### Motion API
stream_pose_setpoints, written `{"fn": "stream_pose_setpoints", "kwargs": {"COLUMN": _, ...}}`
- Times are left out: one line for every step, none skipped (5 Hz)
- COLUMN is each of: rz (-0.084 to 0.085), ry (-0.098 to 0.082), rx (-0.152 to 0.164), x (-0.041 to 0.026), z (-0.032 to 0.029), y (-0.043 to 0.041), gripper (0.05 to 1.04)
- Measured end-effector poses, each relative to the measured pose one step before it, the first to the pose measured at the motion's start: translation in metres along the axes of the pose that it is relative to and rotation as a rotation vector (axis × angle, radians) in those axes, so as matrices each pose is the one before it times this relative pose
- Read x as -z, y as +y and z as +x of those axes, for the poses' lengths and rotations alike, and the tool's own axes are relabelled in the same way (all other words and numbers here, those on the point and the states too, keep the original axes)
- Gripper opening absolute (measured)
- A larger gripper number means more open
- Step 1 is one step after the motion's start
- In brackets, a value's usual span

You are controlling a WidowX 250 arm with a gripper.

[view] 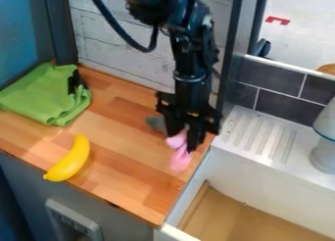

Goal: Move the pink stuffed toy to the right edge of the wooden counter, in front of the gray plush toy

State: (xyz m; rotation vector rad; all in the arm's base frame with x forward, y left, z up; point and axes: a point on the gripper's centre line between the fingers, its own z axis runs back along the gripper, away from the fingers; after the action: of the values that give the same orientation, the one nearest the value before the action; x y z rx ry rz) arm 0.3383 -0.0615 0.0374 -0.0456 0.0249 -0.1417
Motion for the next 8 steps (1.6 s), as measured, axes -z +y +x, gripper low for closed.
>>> {"fn": "stream_pose_setpoints", "kwargs": {"rz": 0.0373, "ry": 0.0629, "rx": -0.0066, "x": 0.01825, "z": 0.00242, "y": 0.00381, "gripper": 0.505}}
{"fn": "stream_pose_setpoints", "kwargs": {"rz": 0.0151, "ry": 0.0365, "rx": 0.0033, "x": 0.00999, "z": 0.00313, "y": -0.00393, "gripper": 0.505}}
{"fn": "stream_pose_setpoints", "kwargs": {"rz": 0.0005, "ry": 0.0061, "rx": -0.0046, "x": 0.00055, "z": -0.00084, "y": -0.00050, "gripper": 0.580}}
{"fn": "stream_pose_setpoints", "kwargs": {"rz": -0.0269, "ry": -0.0282, "rx": 0.0078, "x": -0.00665, "z": -0.00575, "y": -0.00325, "gripper": 0.890}}
{"fn": "stream_pose_setpoints", "kwargs": {"rz": 0.0258, "ry": -0.1519, "rx": -0.0356, "x": -0.04029, "z": -0.00157, "y": 0.00399, "gripper": 1.012}}
{"fn": "stream_pose_setpoints", "kwargs": {"rz": 0.0069, "ry": -0.1086, "rx": -0.0193, "x": -0.03309, "z": -0.00996, "y": 0.00365, "gripper": 1.009}}
{"fn": "stream_pose_setpoints", "kwargs": {"rz": 0.0482, "ry": -0.0254, "rx": -0.0176, "x": -0.03299, "z": -0.01734, "y": 0.02004, "gripper": 1.008}}
{"fn": "stream_pose_setpoints", "kwargs": {"rz": 0.0419, "ry": 0.0365, "rx": -0.0817, "x": -0.01261, "z": -0.01186, "y": 0.05284, "gripper": 1.008}}
